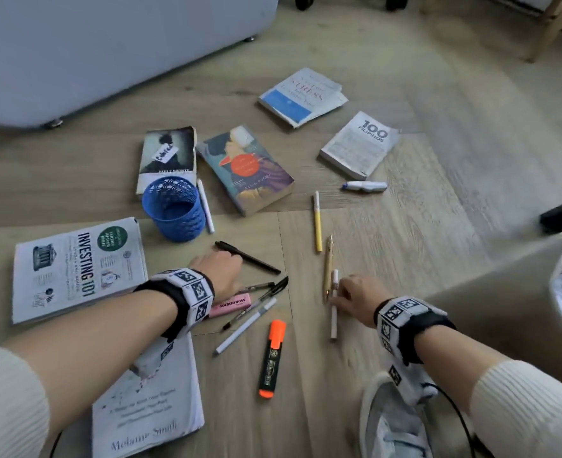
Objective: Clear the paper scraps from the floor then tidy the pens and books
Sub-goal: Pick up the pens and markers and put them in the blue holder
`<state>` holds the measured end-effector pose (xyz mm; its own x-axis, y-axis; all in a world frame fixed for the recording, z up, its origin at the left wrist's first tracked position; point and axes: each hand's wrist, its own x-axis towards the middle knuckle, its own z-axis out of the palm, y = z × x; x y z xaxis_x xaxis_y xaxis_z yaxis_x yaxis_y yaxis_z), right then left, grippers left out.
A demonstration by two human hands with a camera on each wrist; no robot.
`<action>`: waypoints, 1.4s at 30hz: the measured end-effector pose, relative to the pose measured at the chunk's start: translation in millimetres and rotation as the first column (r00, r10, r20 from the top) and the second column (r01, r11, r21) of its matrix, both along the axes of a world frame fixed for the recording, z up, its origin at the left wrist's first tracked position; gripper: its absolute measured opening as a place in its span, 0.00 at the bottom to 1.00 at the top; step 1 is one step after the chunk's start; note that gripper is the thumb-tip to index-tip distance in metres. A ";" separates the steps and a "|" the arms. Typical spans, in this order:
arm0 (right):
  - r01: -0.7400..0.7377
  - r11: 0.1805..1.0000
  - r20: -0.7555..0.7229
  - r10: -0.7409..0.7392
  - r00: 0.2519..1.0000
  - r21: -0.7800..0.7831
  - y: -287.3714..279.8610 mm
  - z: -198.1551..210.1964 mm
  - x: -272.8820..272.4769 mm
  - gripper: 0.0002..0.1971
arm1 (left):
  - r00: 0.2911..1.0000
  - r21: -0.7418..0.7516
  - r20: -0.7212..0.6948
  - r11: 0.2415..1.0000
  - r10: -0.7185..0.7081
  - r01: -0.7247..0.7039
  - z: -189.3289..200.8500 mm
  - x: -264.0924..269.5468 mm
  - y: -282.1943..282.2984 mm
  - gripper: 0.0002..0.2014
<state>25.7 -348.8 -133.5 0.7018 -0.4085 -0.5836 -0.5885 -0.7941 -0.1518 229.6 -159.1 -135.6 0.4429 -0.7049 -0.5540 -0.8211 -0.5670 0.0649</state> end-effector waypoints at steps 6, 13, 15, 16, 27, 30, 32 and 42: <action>0.046 0.991 -0.043 -0.051 0.998 -0.122 2.5 0.0 5.9 0.16 | 0.978 -0.034 -0.029 0.978 -0.206 0.205 1.2 0.3 -10.3 0.16; 0.212 0.972 0.101 -0.202 0.974 -0.099 -12.7 3.6 9.4 0.09 | 0.891 0.072 0.027 0.890 -0.453 0.451 -1.0 -6.9 -9.9 0.16; 0.101 0.985 0.201 -0.071 0.977 -0.143 -12.6 2.0 9.5 0.03 | 0.902 0.055 0.035 0.902 -0.431 0.429 -0.4 -5.3 -10.2 0.13; 0.024 0.985 0.219 0.014 0.976 -0.172 -10.7 1.7 9.9 0.05 | 0.912 0.038 0.032 0.912 -0.409 0.407 0.7 -3.7 -10.8 0.11; -0.108 0.986 0.174 0.129 0.976 -0.125 9.9 -12.6 8.8 0.15 | 0.997 -0.085 -0.080 0.996 -0.003 -0.004 7.8 -31.8 -5.2 0.16; -0.239 0.959 0.090 0.255 0.963 -0.155 20.2 -11.2 15.4 0.13 | 0.978 -0.109 -0.203 0.992 0.038 -0.062 -0.6 -33.1 -6.2 0.11; -0.257 0.958 0.120 0.272 0.955 -0.124 26.3 -9.6 19.6 0.11 | 0.962 -0.187 -0.268 0.977 0.052 -0.105 2.3 -29.3 -6.0 0.11; -0.166 0.986 0.722 0.113 0.683 0.002 42.7 36.9 115.3 0.14 | 0.999 -0.572 0.015 0.820 -0.030 0.033 51.8 24.9 1.8 0.08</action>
